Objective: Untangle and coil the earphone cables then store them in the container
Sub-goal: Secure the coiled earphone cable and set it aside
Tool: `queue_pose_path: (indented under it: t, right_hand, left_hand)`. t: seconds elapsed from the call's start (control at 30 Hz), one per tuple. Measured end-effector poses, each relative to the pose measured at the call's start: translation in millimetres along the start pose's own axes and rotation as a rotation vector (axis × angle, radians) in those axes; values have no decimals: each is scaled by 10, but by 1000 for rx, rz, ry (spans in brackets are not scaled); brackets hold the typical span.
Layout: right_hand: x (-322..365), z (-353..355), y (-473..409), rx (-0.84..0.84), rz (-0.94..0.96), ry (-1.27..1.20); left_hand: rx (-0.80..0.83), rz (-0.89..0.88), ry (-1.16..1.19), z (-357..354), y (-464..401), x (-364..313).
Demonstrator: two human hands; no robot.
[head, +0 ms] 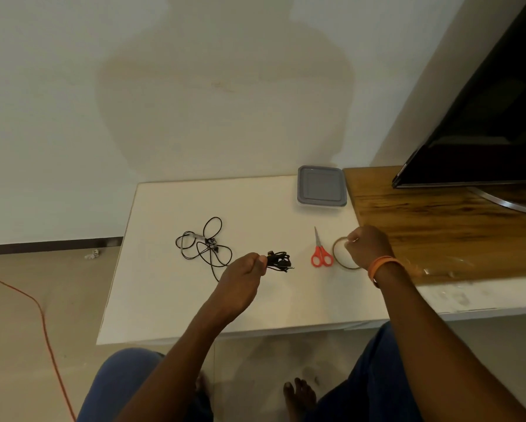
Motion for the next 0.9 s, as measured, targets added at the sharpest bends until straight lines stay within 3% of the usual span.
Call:
queue_pose_path:
  t: [0.13,0.33,0.57,0.63,0.77,0.9]
  right_hand:
    - [-247,-102,-21,52,8,171]
    - [-392,-423,136,-11,212,428]
    - [-345,-362,74,-16,202,395]
    - [-303,-291,48,-28,173,278]
    - [-148,50,128,-27,49,-263]
    - [85,249,474,147,-73,-822]
  left_hand:
    - [-20,-2,-36,-39,-1,6]
    - [-6,3,-33,-133,51,-35]
    - [-14,9,-7,-116,103,-5]
    - [-21,5,-4,-94,113,3]
    - [-52,7,40,-56,95,-7]
    - [-108,38,313,-21,118,-96]
Point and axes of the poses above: each hand's wrist, its own y-axis away from the middle knuckle, its own z-axis out of the back of the hand, x = y × z, the point moved 8 cm from there along -y, towards the middle knuckle, and after that the axes turned 6 degrees about -z, right-handed, at the moved point
